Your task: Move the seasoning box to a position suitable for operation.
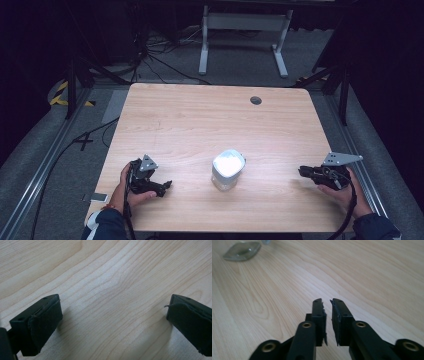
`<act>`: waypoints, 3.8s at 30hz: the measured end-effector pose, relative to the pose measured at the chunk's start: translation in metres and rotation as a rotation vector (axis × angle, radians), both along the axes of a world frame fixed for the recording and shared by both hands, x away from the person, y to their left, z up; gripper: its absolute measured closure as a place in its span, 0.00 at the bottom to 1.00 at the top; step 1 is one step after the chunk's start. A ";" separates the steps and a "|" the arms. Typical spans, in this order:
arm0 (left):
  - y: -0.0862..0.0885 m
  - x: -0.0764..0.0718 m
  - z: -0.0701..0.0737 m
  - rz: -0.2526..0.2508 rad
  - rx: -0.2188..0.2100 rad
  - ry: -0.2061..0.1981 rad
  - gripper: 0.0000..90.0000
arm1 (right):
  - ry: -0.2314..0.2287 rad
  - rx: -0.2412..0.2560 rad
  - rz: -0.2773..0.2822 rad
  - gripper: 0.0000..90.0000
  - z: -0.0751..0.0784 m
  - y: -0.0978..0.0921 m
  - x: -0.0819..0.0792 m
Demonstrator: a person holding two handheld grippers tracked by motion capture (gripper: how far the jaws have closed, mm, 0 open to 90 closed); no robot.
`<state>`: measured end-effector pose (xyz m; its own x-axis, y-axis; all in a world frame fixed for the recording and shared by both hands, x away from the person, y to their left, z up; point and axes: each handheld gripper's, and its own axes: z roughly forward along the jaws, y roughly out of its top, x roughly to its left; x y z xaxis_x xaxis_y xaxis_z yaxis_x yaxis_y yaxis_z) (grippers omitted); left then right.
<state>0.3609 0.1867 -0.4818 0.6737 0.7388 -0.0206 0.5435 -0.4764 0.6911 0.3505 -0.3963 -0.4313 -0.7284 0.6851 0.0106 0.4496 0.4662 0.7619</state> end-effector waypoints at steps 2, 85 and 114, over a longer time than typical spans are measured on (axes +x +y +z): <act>0.000 0.000 0.000 -0.001 0.000 0.000 0.00 | -0.005 0.003 0.029 0.98 0.006 0.008 0.001; -0.118 -0.028 0.083 -0.277 -0.058 -0.214 1.00 | -0.142 0.064 0.404 1.00 0.060 0.177 0.049; -0.147 -0.009 0.116 -0.302 -0.056 -0.281 0.99 | -0.139 0.042 0.412 1.00 0.058 0.173 0.048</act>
